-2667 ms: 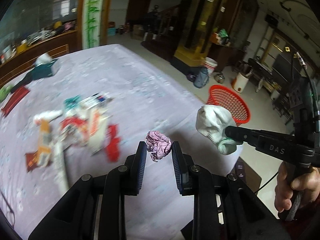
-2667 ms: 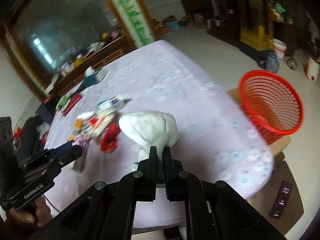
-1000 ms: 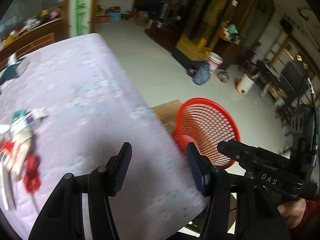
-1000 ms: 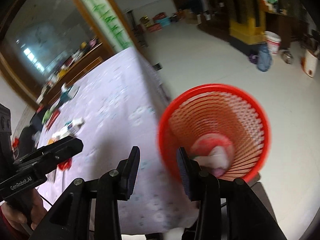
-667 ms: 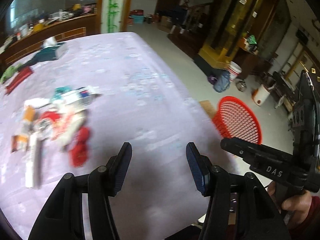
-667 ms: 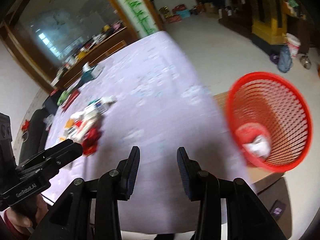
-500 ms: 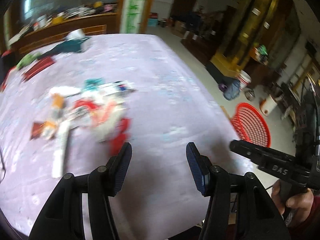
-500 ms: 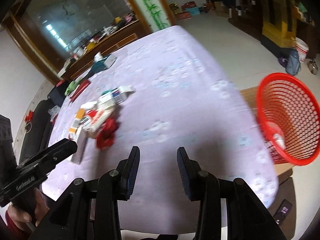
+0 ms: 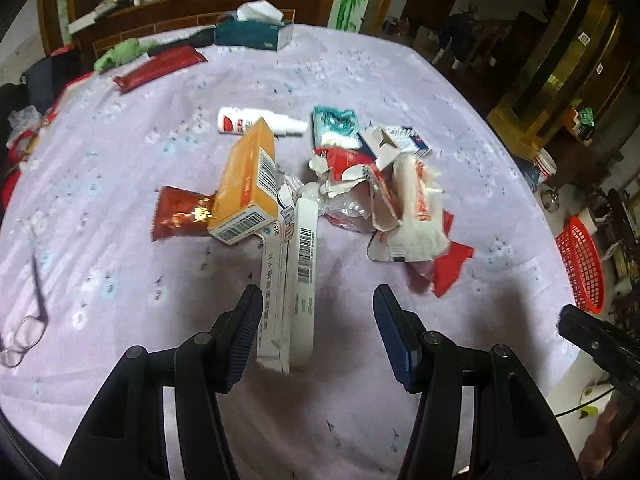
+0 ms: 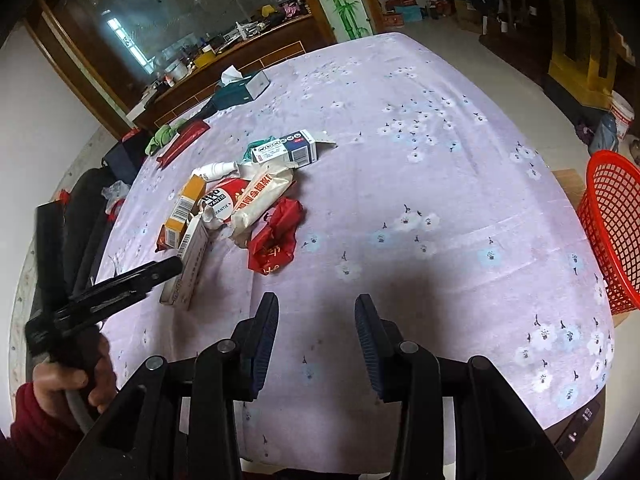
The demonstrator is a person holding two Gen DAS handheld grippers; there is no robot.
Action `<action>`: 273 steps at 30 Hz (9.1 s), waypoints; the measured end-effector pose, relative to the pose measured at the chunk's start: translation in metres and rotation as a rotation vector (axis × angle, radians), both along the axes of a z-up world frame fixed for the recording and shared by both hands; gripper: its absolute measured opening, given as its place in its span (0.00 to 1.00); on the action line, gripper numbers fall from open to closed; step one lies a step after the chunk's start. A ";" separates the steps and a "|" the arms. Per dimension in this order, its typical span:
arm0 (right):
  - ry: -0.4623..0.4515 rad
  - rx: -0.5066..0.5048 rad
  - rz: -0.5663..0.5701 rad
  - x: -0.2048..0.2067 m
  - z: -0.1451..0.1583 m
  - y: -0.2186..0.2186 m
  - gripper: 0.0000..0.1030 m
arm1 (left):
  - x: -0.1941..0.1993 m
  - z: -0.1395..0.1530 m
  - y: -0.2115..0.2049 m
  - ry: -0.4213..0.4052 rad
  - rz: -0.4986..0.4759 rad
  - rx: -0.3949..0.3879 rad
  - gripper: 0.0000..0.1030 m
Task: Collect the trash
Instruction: 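Return both tools to the table and grasp the white medicine box with the left gripper, then hold the white box in the left gripper while the right gripper grasps the red cloth, then carry both items to the red wastebasket and open both grippers over it, then grasp the white plastic bag with the right gripper while the left gripper approaches the red wrapper, then grasp the red snack wrapper with the left gripper and lift it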
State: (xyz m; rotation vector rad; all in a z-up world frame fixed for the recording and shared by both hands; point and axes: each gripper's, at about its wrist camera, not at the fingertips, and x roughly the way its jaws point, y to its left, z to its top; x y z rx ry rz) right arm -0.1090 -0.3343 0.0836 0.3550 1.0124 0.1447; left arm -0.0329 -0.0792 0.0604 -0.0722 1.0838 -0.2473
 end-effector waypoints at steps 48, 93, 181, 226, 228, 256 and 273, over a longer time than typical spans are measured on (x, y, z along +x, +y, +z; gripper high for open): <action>-0.012 -0.027 0.012 0.019 0.000 0.008 0.13 | -0.037 0.028 -0.050 -0.108 -0.200 -0.098 0.12; -0.100 -0.010 0.042 0.016 0.011 -0.021 0.13 | -0.040 0.054 -0.089 -0.218 -0.186 0.063 0.12; -0.053 0.164 -0.276 -0.016 0.019 -0.264 0.44 | -0.029 0.065 -0.330 -0.121 -0.441 -0.075 0.46; 0.203 0.043 -0.015 0.125 -0.047 0.031 0.17 | 0.101 -0.004 0.109 -0.020 -0.004 -0.086 0.65; 0.182 0.067 -0.024 0.114 -0.038 0.024 0.17 | 0.109 -0.011 0.108 -0.013 -0.018 -0.104 0.65; 0.072 0.120 0.017 0.034 0.002 -0.009 0.17 | 0.070 -0.040 0.068 0.091 0.126 -0.125 0.46; 0.050 0.090 0.063 0.013 0.006 -0.016 0.17 | 0.052 -0.045 0.061 0.027 0.223 0.001 0.33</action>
